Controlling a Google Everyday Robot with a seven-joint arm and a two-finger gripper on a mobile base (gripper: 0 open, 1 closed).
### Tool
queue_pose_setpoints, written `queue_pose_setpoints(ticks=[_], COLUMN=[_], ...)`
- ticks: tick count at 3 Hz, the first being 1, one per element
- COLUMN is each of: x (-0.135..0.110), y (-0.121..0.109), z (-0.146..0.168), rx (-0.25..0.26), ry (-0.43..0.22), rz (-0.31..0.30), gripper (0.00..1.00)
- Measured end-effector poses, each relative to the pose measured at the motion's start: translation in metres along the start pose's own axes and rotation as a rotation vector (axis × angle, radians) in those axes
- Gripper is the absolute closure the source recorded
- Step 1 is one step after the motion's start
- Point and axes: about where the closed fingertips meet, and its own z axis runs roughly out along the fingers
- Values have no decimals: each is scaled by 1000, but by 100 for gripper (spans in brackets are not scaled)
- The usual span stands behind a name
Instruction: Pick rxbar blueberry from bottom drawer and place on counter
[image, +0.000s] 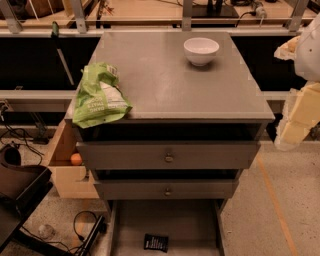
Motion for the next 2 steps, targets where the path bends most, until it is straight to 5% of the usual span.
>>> queue_pose_setpoints(ticks=[2], x=[8], y=[7], z=[13], rx=[9], ry=[-49], rz=[-2], gripper=[0])
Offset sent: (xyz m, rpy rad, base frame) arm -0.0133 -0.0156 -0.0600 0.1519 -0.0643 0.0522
